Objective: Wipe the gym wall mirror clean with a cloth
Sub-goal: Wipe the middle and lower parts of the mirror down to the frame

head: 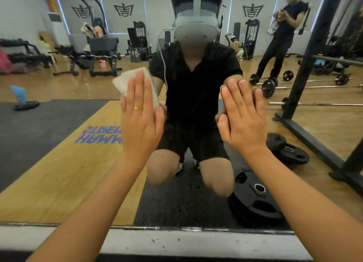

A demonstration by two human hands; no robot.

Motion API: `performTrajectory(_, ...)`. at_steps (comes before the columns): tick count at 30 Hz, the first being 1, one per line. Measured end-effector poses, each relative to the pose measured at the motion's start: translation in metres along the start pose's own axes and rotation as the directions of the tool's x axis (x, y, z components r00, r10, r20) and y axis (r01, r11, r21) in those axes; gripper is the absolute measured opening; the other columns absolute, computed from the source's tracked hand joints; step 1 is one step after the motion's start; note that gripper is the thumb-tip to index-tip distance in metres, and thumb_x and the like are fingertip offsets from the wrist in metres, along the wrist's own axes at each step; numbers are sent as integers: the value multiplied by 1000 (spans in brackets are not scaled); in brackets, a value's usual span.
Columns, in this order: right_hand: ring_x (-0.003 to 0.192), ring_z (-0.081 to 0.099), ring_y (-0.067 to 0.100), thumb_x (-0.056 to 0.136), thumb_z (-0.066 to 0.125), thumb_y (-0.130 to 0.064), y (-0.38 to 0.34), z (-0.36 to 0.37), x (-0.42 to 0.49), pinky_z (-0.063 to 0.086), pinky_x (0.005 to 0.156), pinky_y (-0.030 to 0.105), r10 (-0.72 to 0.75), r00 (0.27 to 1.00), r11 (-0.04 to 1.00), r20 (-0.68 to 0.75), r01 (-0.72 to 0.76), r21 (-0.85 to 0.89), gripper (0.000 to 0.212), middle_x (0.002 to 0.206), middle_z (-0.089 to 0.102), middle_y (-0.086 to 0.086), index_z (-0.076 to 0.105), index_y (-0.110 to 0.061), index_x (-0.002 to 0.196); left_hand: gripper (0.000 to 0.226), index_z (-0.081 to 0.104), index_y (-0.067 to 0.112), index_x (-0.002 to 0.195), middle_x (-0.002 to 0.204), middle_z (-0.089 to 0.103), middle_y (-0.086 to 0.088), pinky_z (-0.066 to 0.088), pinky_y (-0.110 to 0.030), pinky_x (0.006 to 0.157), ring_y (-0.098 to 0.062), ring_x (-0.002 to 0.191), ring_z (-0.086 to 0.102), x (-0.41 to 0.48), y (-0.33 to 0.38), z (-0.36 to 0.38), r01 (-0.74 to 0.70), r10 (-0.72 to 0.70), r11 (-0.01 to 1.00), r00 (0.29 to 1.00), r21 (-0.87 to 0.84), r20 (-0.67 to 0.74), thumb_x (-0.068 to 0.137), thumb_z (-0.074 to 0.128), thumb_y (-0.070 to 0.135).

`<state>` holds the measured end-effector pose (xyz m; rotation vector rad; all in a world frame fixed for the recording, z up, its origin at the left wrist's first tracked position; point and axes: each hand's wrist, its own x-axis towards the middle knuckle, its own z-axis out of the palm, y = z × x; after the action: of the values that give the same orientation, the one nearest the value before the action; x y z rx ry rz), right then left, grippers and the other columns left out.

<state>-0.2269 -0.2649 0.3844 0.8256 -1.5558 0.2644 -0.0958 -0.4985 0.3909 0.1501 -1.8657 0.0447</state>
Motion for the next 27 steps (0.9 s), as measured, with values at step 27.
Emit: performTrajectory(27,158,9,23,105,41,-26,-2,-1,-2,5,128,47,-15,1000,1000,-22,16,23,59,165,30,15,32,-6,160,53,25,-1,159,166,27,-22,17,-48,127,-33,156,20,-10,-43,-12,-54,54,999,998,8,-33,111,33,18)
